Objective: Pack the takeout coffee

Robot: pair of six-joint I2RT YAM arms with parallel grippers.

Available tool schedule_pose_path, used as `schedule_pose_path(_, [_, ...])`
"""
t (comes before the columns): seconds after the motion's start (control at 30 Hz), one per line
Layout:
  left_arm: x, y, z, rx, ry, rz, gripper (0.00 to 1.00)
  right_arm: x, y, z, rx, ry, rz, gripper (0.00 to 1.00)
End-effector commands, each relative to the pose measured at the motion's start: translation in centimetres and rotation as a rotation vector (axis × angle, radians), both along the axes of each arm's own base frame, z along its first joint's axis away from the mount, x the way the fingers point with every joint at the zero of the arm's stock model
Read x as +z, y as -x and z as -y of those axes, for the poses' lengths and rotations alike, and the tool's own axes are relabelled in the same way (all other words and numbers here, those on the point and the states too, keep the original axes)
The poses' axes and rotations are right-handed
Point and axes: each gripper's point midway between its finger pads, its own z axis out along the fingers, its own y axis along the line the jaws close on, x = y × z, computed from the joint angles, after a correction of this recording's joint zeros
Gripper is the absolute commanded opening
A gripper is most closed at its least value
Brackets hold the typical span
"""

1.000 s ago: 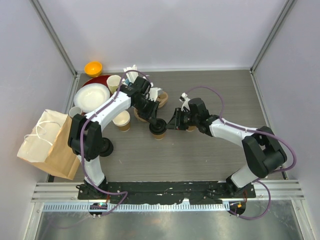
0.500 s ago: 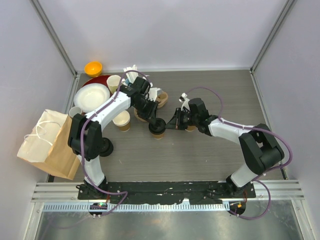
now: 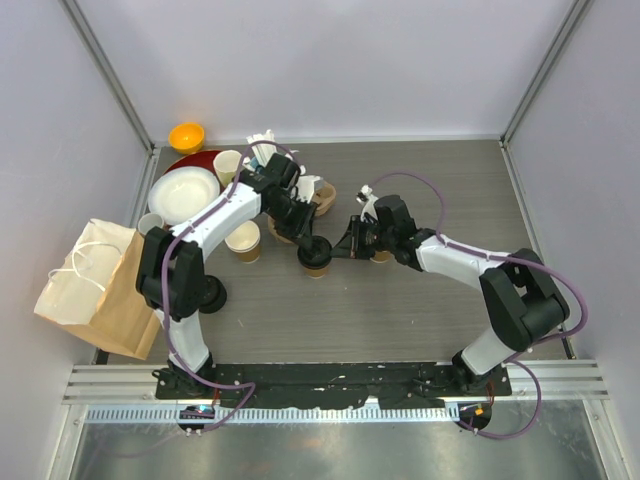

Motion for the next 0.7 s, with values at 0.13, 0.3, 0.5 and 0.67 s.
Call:
schedule_pose_path(0.13, [0.6,1.9,2.1,-0.116,0.074,-0.062,0.36,-1.2,1.1,2.0,0.011,0.185,0.023,0.12])
schedule_pose_path(0.3, [1.7,1.7,2.2,-0.130,0.079,-0.038,0.38,1.4,0.5,1.8,0.021,0.165,0.107,0.22])
schedule_pose_path(0.5, [2.7,1.5,2.4,-0.141,0.093,-0.019,0.40,3.2,0.4,1.7,0.055,0.159,0.173,0.38])
schedule_pose_path(0.67, [3.5,1.3,2.5,-0.151,0.100,0.000,0.42,4.1,0.3,1.8,0.077,0.158,0.223,0.49])
